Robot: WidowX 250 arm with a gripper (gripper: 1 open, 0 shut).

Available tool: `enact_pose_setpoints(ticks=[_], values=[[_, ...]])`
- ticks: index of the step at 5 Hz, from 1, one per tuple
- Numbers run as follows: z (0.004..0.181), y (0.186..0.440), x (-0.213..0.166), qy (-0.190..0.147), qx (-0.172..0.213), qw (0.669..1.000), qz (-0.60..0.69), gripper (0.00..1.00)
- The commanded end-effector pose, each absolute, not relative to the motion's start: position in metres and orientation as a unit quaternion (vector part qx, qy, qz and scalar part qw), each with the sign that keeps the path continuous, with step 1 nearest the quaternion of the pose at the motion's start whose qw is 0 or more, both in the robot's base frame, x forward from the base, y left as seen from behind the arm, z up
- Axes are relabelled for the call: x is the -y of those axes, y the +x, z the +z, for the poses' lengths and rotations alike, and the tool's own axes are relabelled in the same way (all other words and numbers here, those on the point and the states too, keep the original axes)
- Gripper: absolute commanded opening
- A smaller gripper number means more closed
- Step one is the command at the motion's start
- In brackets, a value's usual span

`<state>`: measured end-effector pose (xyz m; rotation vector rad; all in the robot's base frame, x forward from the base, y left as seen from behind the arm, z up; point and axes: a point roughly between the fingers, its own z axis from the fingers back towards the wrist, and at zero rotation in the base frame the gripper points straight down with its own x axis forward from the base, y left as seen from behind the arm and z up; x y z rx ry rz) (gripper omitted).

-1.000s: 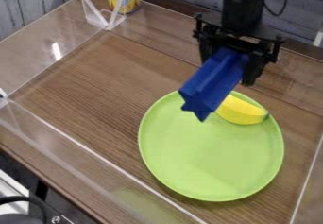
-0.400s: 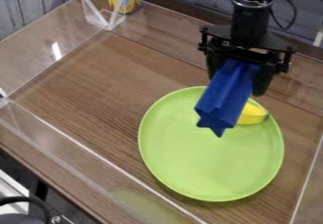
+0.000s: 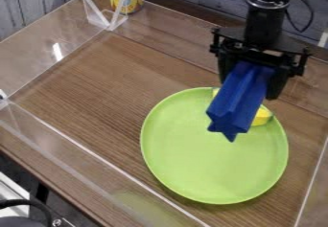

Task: Remove the banana from inside the green plate and put it on the table

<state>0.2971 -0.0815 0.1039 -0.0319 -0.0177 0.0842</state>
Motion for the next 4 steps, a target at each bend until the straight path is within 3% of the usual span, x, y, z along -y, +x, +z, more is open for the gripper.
enact_pose_setpoints(ticks=[1,2,3,4], values=[[0.135,0.31,0.075,-0.024,0.047,0.997,0.056,0.0],[0.152,0.315,0.062,-0.023,0.051,0.996,0.064,0.0],[0.156,0.311,0.035,-0.023,0.056,0.996,0.06,0.0],[0.148,0.314,-0.01,-0.022,0.063,0.996,0.064,1.0]])
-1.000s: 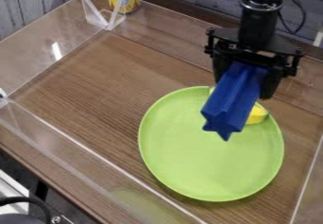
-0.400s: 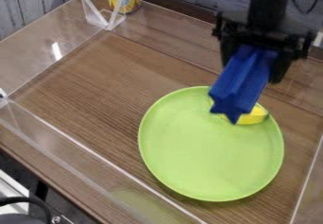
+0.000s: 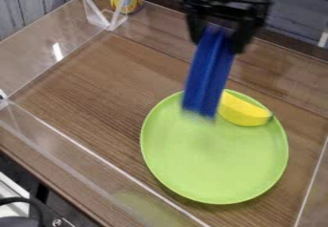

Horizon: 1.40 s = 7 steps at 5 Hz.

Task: Remove the banana from inside the green plate and put it on the table

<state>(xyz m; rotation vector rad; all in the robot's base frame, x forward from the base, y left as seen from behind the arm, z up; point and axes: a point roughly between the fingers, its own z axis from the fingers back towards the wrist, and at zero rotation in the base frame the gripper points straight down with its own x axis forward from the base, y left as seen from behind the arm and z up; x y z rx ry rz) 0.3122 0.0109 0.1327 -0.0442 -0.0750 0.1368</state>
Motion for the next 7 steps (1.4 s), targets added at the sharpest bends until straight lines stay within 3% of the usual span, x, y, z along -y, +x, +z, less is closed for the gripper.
enact_pose_setpoints(ticks=[1,2,4,7], values=[[0.144,0.312,-0.001,-0.022,0.07,0.996,0.049,1.0],[0.136,0.309,0.0,-0.022,0.061,0.995,0.072,1.0],[0.09,0.313,0.017,-0.029,0.062,0.98,0.188,1.0],[0.062,0.321,0.087,-0.056,0.07,0.965,0.245,1.0]])
